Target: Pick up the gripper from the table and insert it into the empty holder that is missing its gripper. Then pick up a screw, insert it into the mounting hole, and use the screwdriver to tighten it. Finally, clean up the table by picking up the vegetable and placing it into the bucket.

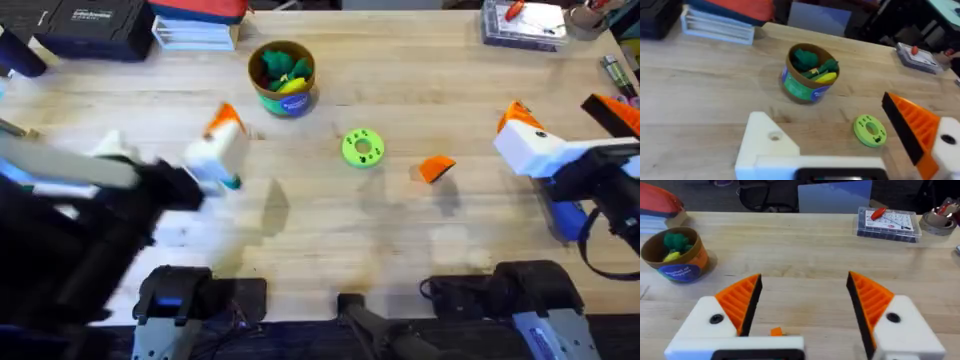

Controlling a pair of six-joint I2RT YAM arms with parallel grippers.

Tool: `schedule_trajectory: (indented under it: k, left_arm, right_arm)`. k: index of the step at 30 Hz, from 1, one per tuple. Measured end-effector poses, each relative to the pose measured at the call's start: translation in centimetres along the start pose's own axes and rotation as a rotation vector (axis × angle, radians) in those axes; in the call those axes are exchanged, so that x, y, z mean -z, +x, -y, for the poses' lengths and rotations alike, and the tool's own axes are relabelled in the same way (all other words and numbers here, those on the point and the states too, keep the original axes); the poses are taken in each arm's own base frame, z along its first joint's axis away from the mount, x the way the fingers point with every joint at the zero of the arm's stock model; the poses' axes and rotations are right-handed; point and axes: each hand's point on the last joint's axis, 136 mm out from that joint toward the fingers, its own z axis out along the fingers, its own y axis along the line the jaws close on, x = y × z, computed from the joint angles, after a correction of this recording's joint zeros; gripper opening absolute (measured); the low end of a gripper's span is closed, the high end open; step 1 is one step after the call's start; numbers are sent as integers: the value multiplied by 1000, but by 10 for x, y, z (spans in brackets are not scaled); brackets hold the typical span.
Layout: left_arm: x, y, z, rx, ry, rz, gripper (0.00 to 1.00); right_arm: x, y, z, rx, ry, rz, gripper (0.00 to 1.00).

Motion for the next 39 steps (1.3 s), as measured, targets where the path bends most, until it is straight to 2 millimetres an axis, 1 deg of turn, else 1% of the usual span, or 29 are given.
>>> schedule_trajectory:
  k: [4,9,12,15,17,20,39]
  left_arm:
    - [-10,21,13,-85,145,80,985]
    - [-38,52,24,-130,280,113,985]
    - [-48,63,32,-155,360,161,985]
    - [-54,82,36,-156,400,123,985]
    - [-52,84,41,-160,421,119,985]
    - [-52,89,43,-159,429,94,985]
    - [-52,89,43,-159,431,95,985]
  right_arm:
    - [0,0,0,0,0,0,994]
    - [0,0,0,0,0,0,993]
    - [0,0,0,0,0,0,993]
    - [0,0,0,0,0,0,993]
    - [0,0,0,0,0,0,993]
    - [0,0,0,0,0,0,994]
    - [0,0,0,0,0,0,994]
